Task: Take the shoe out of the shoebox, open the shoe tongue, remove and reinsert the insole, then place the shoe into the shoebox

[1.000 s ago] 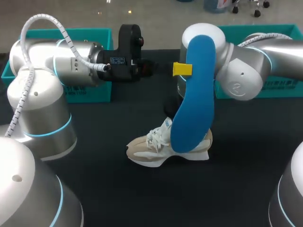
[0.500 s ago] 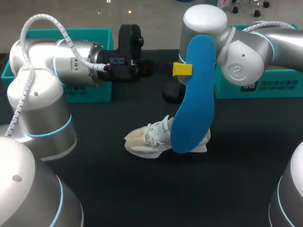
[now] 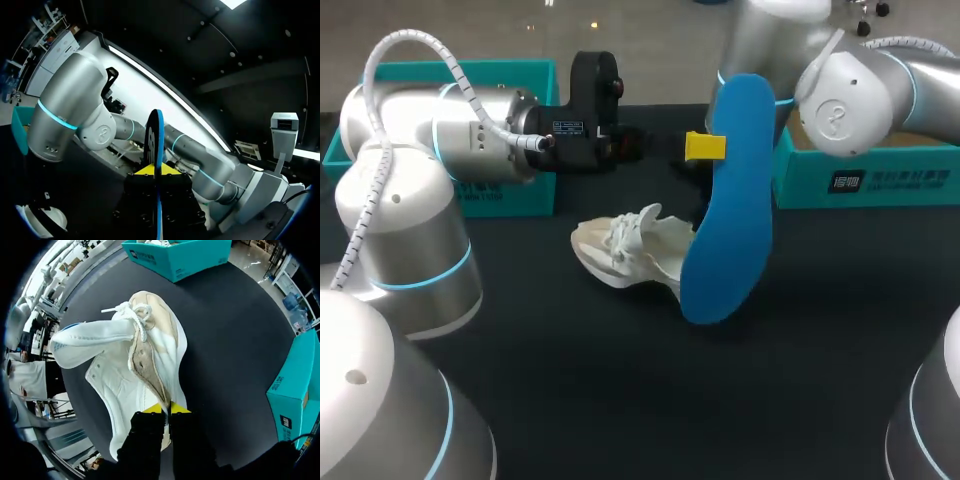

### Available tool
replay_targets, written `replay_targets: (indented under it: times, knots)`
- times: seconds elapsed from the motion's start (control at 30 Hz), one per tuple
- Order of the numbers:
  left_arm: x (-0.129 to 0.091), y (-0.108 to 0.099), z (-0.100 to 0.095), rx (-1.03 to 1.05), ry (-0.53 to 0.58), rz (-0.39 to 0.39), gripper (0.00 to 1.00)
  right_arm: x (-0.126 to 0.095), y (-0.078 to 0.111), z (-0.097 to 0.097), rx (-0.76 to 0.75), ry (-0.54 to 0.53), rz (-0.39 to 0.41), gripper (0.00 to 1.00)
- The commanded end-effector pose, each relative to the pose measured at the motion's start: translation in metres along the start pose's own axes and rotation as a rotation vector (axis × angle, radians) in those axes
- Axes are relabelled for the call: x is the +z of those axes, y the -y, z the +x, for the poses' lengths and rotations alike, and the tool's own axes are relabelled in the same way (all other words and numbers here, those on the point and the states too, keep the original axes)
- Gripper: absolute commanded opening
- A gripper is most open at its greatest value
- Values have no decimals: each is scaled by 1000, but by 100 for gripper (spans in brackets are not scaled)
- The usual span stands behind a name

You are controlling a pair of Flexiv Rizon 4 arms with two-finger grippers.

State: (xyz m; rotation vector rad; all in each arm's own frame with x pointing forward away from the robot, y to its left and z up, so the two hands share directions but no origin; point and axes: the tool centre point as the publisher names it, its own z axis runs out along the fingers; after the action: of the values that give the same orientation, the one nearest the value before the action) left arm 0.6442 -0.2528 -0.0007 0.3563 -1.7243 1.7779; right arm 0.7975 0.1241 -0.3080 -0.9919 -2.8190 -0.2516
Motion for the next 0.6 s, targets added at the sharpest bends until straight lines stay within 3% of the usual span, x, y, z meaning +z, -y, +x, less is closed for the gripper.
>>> replay_targets:
  times: [0.03,0.3,0.4,0.6]
  knots:
    - [1,-1,0,0,1,1,0,1,11,0,16,-2,-46,0]
    - [1,-1,0,0,1,1,0,1,11,0,16,-2,-46,0]
    - [1,-1,0,0,1,1,0,-1,15,-7,217,-46,-55,0]
    - [1,-1,0,0,1,1,0,5,15,-1,418,-60,-129,0]
